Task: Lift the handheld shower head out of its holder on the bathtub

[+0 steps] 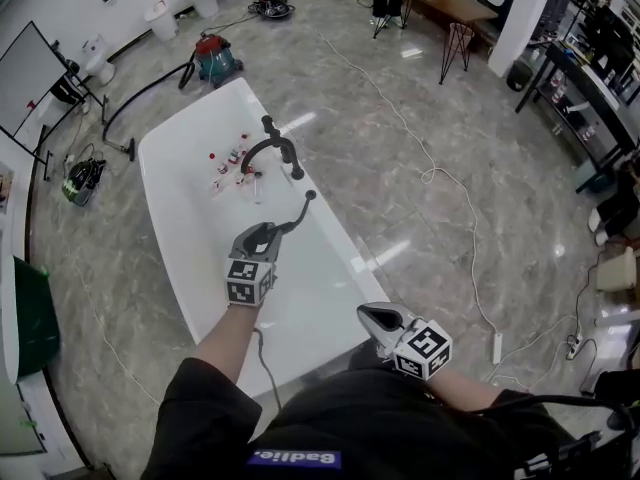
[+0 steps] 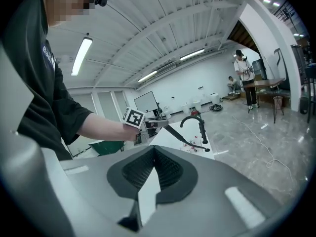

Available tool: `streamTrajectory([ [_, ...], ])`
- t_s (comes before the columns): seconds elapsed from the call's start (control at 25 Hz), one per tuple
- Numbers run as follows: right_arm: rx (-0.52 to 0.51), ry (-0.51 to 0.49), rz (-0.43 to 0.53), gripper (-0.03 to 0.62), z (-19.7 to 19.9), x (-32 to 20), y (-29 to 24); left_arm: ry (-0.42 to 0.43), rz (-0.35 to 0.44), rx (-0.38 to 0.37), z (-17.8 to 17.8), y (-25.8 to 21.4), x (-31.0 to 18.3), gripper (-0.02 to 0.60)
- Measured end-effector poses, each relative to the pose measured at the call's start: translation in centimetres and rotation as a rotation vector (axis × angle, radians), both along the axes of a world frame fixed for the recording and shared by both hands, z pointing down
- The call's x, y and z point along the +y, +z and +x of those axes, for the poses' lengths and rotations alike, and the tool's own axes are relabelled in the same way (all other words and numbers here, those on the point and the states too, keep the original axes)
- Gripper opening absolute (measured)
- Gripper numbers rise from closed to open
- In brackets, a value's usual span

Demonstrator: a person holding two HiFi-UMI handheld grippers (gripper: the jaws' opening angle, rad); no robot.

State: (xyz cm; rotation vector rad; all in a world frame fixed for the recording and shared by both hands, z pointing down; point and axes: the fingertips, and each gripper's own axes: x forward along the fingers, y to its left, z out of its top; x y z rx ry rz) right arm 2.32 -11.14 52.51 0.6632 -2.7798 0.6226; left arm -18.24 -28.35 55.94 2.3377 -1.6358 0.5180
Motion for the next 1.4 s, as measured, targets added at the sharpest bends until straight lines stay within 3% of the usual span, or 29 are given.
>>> streamTrajectory([
  [0.4, 0.006, -0.053, 0.041, 0.002, -5.3, 3.8, -1.4, 0.001, 0.05, 0.073, -2.6, -5.1, 10.5, 0.133],
  [0.6, 0.018, -0.073, 0.055, 0.002, -6.9, 4.9, -2.2, -0.057, 0.066, 0.158, -3.4, -7.5, 16.0, 0.133],
  [0.84, 0.03, -0.101, 0.068, 0.002, -8.6, 6.8, -2.8, -0.075, 0.095, 0.2, -4.0, -9.0, 22.7, 0.133],
  [1.08, 0.047, -0.114, 0.087, 0.002, -9.1, 8.1, -3.7, -0.12, 0.114, 0.252, -4.4, -10.4, 27.1, 0.133],
  [1.4, 0.068, -0.126, 0.134, 0.002, -9.6, 9.8, -4.6, -0.134, 0.15, 0.264, -4.8, -11.8, 30.8, 0.133],
])
